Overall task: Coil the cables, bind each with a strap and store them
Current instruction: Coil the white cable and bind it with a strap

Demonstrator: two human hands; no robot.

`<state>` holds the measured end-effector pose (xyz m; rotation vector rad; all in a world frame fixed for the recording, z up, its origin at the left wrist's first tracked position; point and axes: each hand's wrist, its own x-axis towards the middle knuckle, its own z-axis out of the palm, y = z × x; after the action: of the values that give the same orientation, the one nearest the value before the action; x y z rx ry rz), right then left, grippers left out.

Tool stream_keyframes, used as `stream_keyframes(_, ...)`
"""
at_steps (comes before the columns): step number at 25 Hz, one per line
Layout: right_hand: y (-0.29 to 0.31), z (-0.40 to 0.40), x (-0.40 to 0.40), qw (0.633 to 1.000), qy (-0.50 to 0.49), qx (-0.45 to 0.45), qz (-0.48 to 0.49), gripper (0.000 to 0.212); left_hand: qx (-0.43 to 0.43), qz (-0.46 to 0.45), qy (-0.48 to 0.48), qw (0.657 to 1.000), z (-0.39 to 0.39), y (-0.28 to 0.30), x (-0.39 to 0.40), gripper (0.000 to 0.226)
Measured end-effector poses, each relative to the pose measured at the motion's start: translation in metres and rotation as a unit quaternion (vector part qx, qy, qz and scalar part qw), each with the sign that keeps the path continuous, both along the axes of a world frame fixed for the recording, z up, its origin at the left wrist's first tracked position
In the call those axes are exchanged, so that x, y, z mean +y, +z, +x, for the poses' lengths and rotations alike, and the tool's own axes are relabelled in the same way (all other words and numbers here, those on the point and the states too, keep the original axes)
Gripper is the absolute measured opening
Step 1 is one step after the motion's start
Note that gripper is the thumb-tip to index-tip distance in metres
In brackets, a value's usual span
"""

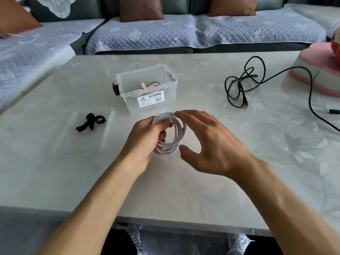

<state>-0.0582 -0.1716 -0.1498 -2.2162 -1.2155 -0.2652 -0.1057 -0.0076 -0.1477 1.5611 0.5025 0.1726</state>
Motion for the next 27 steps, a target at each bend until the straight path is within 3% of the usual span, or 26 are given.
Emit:
stream_keyframes(5, 0.000, -0.001, 0.007, 0.986, -0.095, 0.090, 0.100, 0.037, -0.070, -0.030, -0.036, 0.996, -0.003, 0.005, -0.005, 0.023)
stream_keyframes(8, 0.003, -0.004, 0.011, 0.974, -0.080, 0.169, 0.131, 0.021, -0.093, -0.095, -0.049, 0.990, -0.005, 0.009, -0.011, 0.015)
stream_keyframes(12, 0.002, -0.012, 0.014, 0.981, -0.019, 0.139, 0.131, 0.024, -0.077, -0.171, -0.033, 0.982, -0.004, 0.012, -0.008, 0.023)
stream_keyframes(16, -0.005, -0.011, 0.015, 0.991, -0.035, 0.061, 0.111, 0.038, -0.044, -0.224, -0.054, 0.972, -0.005, 0.012, -0.007, 0.026)
stream_keyframes(20, -0.003, -0.008, 0.019, 0.983, -0.063, 0.111, 0.131, 0.031, -0.012, -0.266, -0.058, 0.962, -0.005, 0.015, -0.007, 0.033)
stream_keyframes(24, -0.003, -0.006, 0.014, 0.979, -0.070, 0.154, 0.113, 0.022, 0.017, -0.252, -0.073, 0.965, -0.005, 0.015, -0.006, 0.027)
stream_keyframes(27, -0.001, 0.001, 0.006, 0.972, -0.078, 0.165, 0.151, 0.029, 0.028, -0.254, -0.070, 0.964, -0.004, 0.013, -0.002, 0.026)
